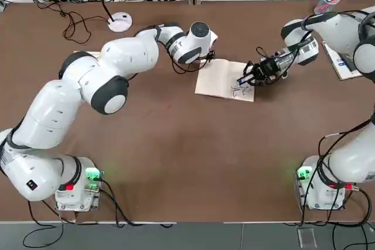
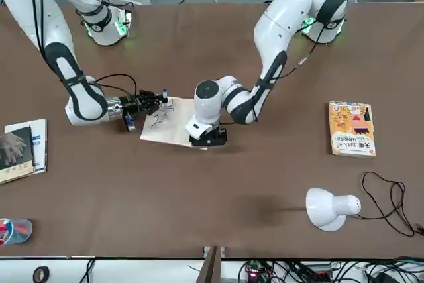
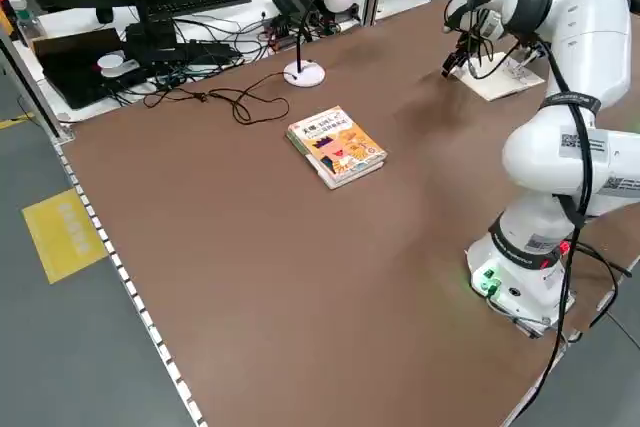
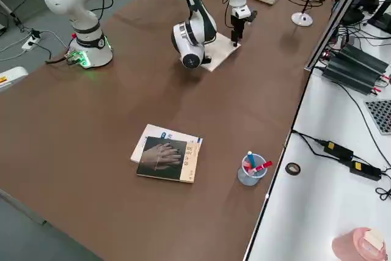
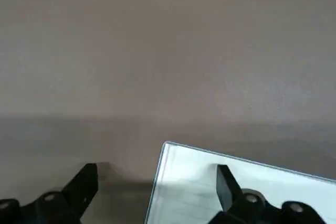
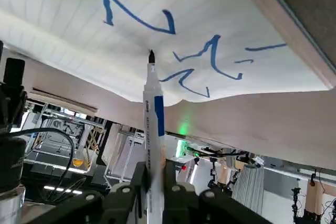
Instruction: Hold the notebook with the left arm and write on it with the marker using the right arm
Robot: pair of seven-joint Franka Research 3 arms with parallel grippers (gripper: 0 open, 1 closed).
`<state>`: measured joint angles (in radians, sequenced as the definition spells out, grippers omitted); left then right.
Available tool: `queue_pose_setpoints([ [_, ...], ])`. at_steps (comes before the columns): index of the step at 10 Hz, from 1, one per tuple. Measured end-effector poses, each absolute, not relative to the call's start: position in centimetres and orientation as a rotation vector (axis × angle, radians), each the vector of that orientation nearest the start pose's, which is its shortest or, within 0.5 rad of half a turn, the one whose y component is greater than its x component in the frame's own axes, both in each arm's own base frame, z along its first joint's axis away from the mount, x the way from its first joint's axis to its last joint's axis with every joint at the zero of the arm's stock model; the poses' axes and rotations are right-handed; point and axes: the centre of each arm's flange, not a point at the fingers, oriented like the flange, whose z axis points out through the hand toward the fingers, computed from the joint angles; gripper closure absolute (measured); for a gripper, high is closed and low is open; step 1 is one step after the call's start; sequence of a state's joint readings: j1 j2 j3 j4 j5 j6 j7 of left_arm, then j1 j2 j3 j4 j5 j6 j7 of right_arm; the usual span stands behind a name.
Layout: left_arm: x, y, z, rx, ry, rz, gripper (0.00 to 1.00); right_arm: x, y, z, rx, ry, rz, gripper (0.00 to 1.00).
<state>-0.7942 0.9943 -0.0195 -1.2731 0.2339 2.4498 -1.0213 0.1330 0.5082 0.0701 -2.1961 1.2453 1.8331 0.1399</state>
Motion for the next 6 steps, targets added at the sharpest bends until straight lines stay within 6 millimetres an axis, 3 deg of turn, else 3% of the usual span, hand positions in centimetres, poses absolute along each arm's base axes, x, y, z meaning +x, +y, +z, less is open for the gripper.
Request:
queue_pose_setpoints([
  [6,52.73,-55.20,16.38,-3.173,-0.081,-0.366,0.00,46.06,17.90,14.59,-1.881,0.875,1.073,0.83],
])
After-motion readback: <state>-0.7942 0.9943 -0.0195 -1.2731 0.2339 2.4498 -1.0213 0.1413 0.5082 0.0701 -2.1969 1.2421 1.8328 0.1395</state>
